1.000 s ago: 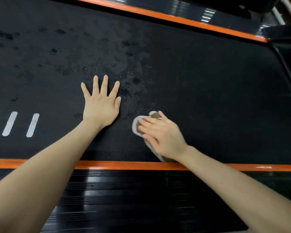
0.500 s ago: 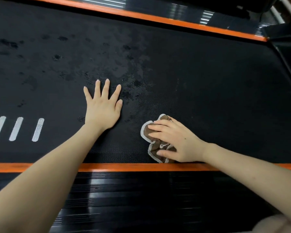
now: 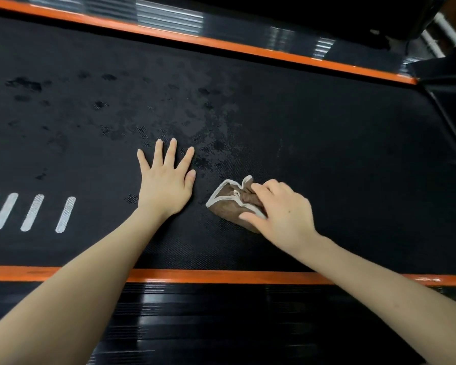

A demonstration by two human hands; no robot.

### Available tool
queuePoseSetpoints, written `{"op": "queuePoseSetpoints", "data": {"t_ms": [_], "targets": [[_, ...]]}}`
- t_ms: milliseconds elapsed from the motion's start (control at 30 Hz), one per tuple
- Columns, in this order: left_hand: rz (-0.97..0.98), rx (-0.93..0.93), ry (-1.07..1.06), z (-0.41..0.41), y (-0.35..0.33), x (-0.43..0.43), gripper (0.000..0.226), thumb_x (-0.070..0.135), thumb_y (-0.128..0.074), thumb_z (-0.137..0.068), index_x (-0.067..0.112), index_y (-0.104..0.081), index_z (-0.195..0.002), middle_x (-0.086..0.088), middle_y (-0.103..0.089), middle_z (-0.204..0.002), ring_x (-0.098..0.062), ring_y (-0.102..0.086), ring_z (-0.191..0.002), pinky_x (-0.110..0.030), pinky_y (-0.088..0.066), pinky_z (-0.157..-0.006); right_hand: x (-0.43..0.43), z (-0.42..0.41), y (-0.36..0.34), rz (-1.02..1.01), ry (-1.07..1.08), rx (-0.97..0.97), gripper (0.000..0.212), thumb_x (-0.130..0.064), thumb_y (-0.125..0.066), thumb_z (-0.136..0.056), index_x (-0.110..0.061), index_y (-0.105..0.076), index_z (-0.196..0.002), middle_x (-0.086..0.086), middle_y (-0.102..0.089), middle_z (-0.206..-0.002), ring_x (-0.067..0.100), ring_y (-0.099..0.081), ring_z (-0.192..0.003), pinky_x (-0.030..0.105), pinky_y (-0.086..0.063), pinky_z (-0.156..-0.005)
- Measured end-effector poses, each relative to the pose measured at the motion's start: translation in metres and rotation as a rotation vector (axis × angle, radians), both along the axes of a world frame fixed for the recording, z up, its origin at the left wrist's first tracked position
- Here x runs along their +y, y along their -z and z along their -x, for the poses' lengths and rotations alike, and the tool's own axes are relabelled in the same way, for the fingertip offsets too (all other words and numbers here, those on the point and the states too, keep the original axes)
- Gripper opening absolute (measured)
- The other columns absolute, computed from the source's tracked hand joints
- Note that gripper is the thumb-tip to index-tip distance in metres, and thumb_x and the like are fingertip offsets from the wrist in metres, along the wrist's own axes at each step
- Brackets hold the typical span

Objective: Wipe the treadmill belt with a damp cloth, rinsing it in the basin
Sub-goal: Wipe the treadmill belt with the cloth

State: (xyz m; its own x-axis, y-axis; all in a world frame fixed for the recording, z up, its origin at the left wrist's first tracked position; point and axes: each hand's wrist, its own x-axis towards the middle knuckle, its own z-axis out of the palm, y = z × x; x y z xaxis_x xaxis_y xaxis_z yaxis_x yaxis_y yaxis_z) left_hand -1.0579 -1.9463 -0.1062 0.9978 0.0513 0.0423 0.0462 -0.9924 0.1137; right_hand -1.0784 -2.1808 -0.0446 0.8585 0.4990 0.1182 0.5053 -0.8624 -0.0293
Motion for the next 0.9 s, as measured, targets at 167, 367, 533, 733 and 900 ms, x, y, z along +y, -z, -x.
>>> {"op": "queuePoseSetpoints", "data": {"t_ms": [167, 367, 533, 733, 900], "targets": [[0.007, -0.007, 0.001, 0.0, 0.0, 0.0, 0.066, 0.05, -0.004, -0.091, 0.026, -0.028, -0.148, -0.015, -0.021, -0.155, -0.039, -0.011, -0.143, -0.064, -0.004, -0.11, -0.003, -0.019, -0.016, -0.079, 0.129, 0.144, 0.049, -0.062, -0.061, -0.077, -0.027, -0.057, -0.111, -0.011, -0.061, -0.103, 0.014, -0.056, -0.099, 0.033, -0.037, -0.084], [0.026, -0.026, 0.001, 0.0, 0.001, 0.001, 0.064, 0.049, -0.009, -0.092, 0.025, -0.032, -0.146, -0.016, -0.025, -0.154, -0.04, -0.014, -0.142, -0.065, -0.005, -0.109, -0.003, -0.017, 0.011, -0.335, 0.002, -0.012, 0.036, -0.048, -0.072, -0.069, -0.019, -0.052, -0.071, -0.002, -0.056, -0.094, 0.017, -0.052, -0.092, 0.053, -0.033, -0.103], [0.02, -0.009, -0.006, 0.0, 0.001, 0.001, 0.064, 0.05, -0.009, -0.091, 0.026, -0.03, -0.147, -0.014, -0.022, -0.155, -0.039, -0.012, -0.143, -0.063, -0.004, -0.11, 0.007, 0.001, 0.034, -0.256, -0.236, 0.083, 0.049, -0.055, -0.055, -0.084, -0.032, -0.055, -0.128, 0.004, -0.049, -0.141, 0.026, -0.044, -0.13, 0.051, -0.028, -0.108], [0.023, -0.002, -0.01, -0.001, 0.0, 0.0, 0.065, 0.05, -0.007, -0.09, 0.027, -0.029, -0.147, -0.014, -0.021, -0.155, -0.038, -0.011, -0.143, -0.063, -0.003, -0.111, -0.007, -0.033, 0.039, -0.138, -0.533, -0.072, 0.032, -0.042, -0.048, -0.094, -0.029, -0.066, -0.118, 0.002, -0.061, -0.125, 0.029, -0.056, -0.106, 0.041, -0.046, -0.077], [0.056, 0.041, -0.011, -0.001, -0.004, 0.003, 0.063, 0.054, -0.009, -0.091, 0.031, -0.025, -0.148, -0.009, -0.014, -0.158, -0.033, -0.004, -0.145, -0.059, 0.003, -0.112, 0.006, -0.046, 0.046, -0.213, -0.438, -0.121, 0.03, -0.038, -0.047, -0.094, -0.028, -0.069, -0.112, -0.002, -0.066, -0.108, 0.026, -0.054, -0.079, 0.036, -0.04, -0.062]]}}
